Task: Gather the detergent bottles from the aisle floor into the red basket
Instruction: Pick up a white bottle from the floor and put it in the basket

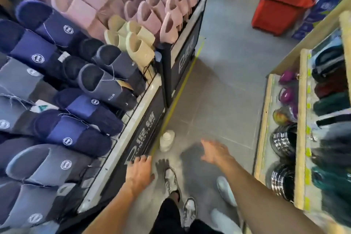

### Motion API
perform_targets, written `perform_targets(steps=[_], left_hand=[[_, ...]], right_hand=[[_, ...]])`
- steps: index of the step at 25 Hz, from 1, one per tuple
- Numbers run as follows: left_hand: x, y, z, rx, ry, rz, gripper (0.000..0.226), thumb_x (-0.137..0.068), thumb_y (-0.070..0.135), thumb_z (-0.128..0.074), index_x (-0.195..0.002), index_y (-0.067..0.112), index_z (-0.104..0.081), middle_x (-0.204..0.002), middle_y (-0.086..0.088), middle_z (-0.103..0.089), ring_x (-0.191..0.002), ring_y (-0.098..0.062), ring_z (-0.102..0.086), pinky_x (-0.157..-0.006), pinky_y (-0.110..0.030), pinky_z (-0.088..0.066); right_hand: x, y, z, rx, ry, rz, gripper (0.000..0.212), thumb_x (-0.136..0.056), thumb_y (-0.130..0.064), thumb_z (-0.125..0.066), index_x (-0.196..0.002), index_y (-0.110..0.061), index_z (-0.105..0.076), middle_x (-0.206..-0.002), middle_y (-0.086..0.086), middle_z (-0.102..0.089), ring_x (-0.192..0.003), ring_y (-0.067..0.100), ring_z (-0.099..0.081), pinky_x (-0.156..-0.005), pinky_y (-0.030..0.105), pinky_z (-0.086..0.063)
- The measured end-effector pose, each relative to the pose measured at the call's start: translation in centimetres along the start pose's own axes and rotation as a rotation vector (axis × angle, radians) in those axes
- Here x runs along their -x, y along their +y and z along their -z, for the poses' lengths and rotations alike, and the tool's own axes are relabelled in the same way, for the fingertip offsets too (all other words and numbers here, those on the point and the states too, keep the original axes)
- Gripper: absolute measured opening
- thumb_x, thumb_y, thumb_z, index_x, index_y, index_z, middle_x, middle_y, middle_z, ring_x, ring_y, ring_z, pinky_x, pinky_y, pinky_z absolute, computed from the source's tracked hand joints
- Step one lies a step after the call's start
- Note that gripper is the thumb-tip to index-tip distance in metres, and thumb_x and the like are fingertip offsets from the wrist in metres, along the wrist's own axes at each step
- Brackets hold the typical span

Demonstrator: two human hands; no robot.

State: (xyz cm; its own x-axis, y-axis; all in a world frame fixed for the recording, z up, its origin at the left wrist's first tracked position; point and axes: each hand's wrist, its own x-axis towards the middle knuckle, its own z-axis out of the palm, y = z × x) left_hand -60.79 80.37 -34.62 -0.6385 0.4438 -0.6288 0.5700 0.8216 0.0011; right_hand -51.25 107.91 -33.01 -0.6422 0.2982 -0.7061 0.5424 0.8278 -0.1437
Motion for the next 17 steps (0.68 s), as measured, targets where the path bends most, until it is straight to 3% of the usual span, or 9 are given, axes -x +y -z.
perform_targets(steps=[4, 8, 12, 15, 17], left_hand=[[-9.1, 1.0, -1.9, 0.091, -0.069, 0.023, 0.059, -0.092, 0.055, -0.059, -0.139, 0.025, -0.041, -0.139, 0.0, -0.05, -0.131, -0.026, -0.047, -0.105, -0.047, -0.043], [-18.0, 1.1, -8.8, 0.235, -0.09, 0.055, 0.068, -0.094, 0.058, -0.055, -0.151, 0.031, -0.029, -0.15, 0.002, -0.041, -0.138, -0.026, -0.042, -0.11, -0.044, -0.038], [-26.6, 1.3, -19.1, 0.618, -0.039, 0.164, 0.098, -0.071, 0.078, -0.05, -0.152, 0.025, -0.035, -0.143, -0.003, -0.054, -0.126, -0.027, -0.055, -0.102, -0.041, -0.048], [-37.3, 1.3, -30.4, 0.859, 0.03, 0.269, 0.117, -0.056, 0.085, -0.064, -0.153, 0.028, -0.032, -0.143, -0.006, -0.053, -0.13, -0.027, -0.053, -0.105, -0.046, -0.047], [-42.8, 1.8, -34.1, 0.995, 0.123, 0.311, 0.123, -0.051, 0.079, -0.078, -0.153, 0.031, -0.03, -0.149, -0.003, -0.048, -0.136, -0.021, -0.048, -0.112, -0.046, -0.042]], right_hand=[[-9.2, 1.3, -0.2, 0.029, -0.056, 0.012, 0.067, -0.091, -0.04, -0.072, -0.148, -0.024, -0.041, -0.151, 0.007, -0.049, -0.142, 0.029, -0.044, -0.111, 0.041, -0.043], [-20.0, 2.3, -4.4, 0.073, -0.17, 0.075, 0.077, -0.092, -0.045, -0.071, -0.155, -0.026, -0.032, -0.159, 0.004, -0.039, -0.147, 0.029, -0.038, -0.116, 0.044, -0.038], [-32.2, 4.7, -10.5, 0.063, -0.185, 0.136, 0.08, -0.09, -0.051, -0.071, -0.156, -0.031, -0.031, -0.158, 0.003, -0.039, -0.141, 0.03, -0.041, -0.111, 0.04, -0.04], [-46.2, 5.7, -17.5, -0.023, -0.198, 0.245, 0.087, -0.087, -0.044, -0.077, -0.158, -0.034, -0.027, -0.161, 0.003, -0.035, -0.144, 0.03, -0.037, -0.113, 0.041, -0.04], [-52.8, 4.9, -20.4, -0.016, -0.21, 0.36, 0.101, -0.081, -0.039, -0.084, -0.159, -0.038, -0.021, -0.16, 0.002, -0.036, -0.141, 0.028, -0.04, -0.111, 0.043, -0.042]])
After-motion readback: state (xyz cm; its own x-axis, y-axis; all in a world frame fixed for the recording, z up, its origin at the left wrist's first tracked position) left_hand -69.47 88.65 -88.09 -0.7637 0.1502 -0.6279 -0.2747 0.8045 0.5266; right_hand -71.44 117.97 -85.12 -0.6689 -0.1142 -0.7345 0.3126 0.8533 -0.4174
